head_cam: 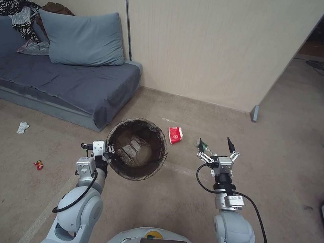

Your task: Pick up the trash bin, then pick up the garbage from the floor and place it into the trash bin.

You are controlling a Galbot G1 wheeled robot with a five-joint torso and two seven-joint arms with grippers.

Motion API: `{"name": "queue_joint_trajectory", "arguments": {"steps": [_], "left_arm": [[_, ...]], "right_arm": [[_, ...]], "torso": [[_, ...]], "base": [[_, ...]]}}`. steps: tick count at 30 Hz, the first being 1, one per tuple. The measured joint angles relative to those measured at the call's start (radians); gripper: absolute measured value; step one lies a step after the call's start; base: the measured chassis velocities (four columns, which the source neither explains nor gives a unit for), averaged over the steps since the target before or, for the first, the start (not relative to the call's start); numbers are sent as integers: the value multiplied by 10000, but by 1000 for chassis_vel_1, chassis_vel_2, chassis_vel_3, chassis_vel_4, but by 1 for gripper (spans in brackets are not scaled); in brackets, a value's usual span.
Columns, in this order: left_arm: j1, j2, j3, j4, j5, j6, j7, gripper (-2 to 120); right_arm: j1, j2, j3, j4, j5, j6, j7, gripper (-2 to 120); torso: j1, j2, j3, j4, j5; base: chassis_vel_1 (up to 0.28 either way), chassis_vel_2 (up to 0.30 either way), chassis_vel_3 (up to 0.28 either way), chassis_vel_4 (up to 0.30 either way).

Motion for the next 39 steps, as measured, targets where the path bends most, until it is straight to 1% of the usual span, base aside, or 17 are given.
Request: {"name": "queue_joint_trajectory", "arguments": {"steps": [5, 14, 20, 23, 25, 26, 28, 29, 30, 32, 33, 39], "left_arm": [[-9, 4, 8, 18, -5, -2, 3, 0], [3, 0, 11, 4, -18, 6, 4, 0], [-15, 31, 74, -17, -35, 32, 5, 0], [-66, 92, 120, -17, -72, 59, 9, 0], [-137, 172, 159, -17, -187, 67, 28, 0], [-137, 172, 159, -17, -187, 67, 28, 0], [-154, 238, 162, -30, -285, 60, 68, 0], [-164, 301, 155, -60, -331, 48, 126, 0], [-164, 301, 155, -60, -331, 48, 126, 0], [-209, 412, 113, -110, -419, 27, 250, 0], [-221, 430, 110, -112, -430, 27, 279, 0], [-287, 454, 134, -89, -437, 27, 337, 0]], "right_arm": [[8, -1, -6, -15, -32, 159, -129, 100], [39, 0, -10, -75, 18, 275, -253, 100], [409, 0, 66, -349, 23, 272, -194, 100], [726, 0, 150, -550, 151, -18, -156, 100], [1143, -218, 227, -822, 474, -499, -136, 100], [1143, -218, 227, -822, 474, -499, -136, 100], [1437, -513, 271, -1040, 695, -886, -135, 100], [1703, -813, 298, -1297, 897, -1252, -167, 100], [1703, -813, 298, -1297, 897, -1252, -167, 100], [2330, -1433, 354, -2005, 1192, -1991, -411, 100], [2483, -1565, 358, -2194, 1238, -2170, -494, 100], [2898, -1893, 358, -2734, 1323, -2704, -689, 100]], "torso": [[1, -1, 1, -4, 2], [-1, 0, -2, -2, 2], [0, 0, -1, -3, 2], [0, 0, -1, -2, 2], [0, 0, -1, -4, 3], [0, 0, -1, -4, 3], [0, 0, -1, -3, 1], [0, 0, -1, -2, 3], [0, 0, -1, -2, 3], [0, 0, -1, -2, 3], [0, 0, -1, -2, 5], [0, 0, 0, -1, 6]], "base": [[-146, 126, 122, -112], [18, -3, -11, 9], [0, 0, 0, 0], [0, 0, 0, 0], [0, 0, 0, 0], [0, 0, 0, 0], [0, 0, 0, 0], [0, 0, 0, 0], [0, 0, 0, 0], [0, 0, 0, 0], [0, 0, 0, 0], [0, 0, 0, 0]]}}
